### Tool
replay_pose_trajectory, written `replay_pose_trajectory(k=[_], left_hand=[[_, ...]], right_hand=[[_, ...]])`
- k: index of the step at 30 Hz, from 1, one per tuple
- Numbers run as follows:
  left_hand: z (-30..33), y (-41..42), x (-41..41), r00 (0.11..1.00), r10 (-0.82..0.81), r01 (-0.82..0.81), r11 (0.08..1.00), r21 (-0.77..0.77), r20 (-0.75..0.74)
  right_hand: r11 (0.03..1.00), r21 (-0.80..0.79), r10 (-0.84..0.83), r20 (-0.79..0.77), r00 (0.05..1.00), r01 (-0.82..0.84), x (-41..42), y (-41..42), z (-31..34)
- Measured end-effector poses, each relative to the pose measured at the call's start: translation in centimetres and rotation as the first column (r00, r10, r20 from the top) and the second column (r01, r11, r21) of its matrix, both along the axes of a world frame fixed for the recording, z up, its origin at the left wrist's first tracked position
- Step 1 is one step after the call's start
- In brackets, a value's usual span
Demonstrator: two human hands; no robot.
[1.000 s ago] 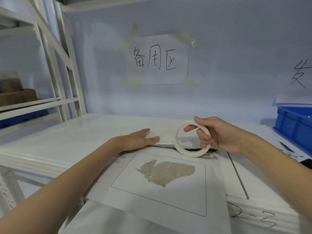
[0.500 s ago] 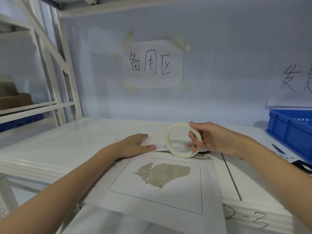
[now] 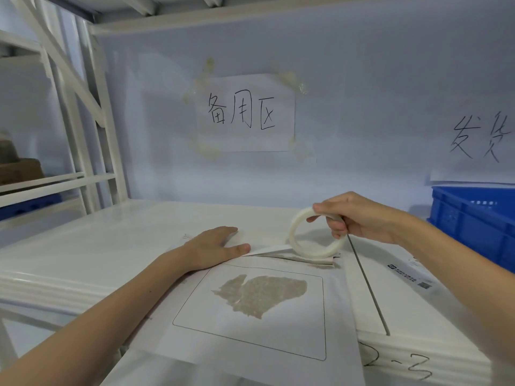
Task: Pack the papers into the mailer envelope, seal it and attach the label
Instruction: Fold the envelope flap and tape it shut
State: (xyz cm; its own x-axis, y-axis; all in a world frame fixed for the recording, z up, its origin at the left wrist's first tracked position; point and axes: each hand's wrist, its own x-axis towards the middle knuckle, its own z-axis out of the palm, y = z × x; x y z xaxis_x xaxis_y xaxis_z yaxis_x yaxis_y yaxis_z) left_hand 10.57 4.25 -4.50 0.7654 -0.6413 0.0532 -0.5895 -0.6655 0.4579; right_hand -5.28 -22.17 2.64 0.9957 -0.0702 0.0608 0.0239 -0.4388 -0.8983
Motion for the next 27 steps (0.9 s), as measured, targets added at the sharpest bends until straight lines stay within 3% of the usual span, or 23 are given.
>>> replay_pose_trajectory(k=[8, 12, 16, 23, 27], left_hand=[[1.3, -0.5, -1.4, 0.988, -0.079, 0.062, 0.990, 0.124, 0.132], [1.8, -1.9, -1.5, 0.984, -0.174, 0.176, 0.980, 0.090, -0.027], [1.1, -3.4, -2.0, 0.981, -0.140, 0.145, 0.989, 0.027, -0.131], [0.2, -4.2, -2.3, 0.992, -0.123, 0.125, 0.992, 0.035, -0.037], [0.4, -4.4, -2.6, 0.991, -0.135, 0.136, 0.989, 0.063, -0.019]], right_hand=[[0.990, 0.139, 0.021, 0.032, 0.999, -0.025, -0.5, -1.2, -1.8], [0.986, 0.164, -0.015, 0.025, 1.000, 0.010, -0.9, -1.2, -2.2], [0.979, 0.199, -0.054, 0.045, 0.998, 0.044, -1.0, -0.9, -2.0], [0.998, 0.054, 0.013, 0.074, 0.997, -0.017, -1.4, 0.0, -1.0], [0.997, 0.069, -0.035, 0.101, 0.994, 0.028, -0.6, -0.8, -1.8]])
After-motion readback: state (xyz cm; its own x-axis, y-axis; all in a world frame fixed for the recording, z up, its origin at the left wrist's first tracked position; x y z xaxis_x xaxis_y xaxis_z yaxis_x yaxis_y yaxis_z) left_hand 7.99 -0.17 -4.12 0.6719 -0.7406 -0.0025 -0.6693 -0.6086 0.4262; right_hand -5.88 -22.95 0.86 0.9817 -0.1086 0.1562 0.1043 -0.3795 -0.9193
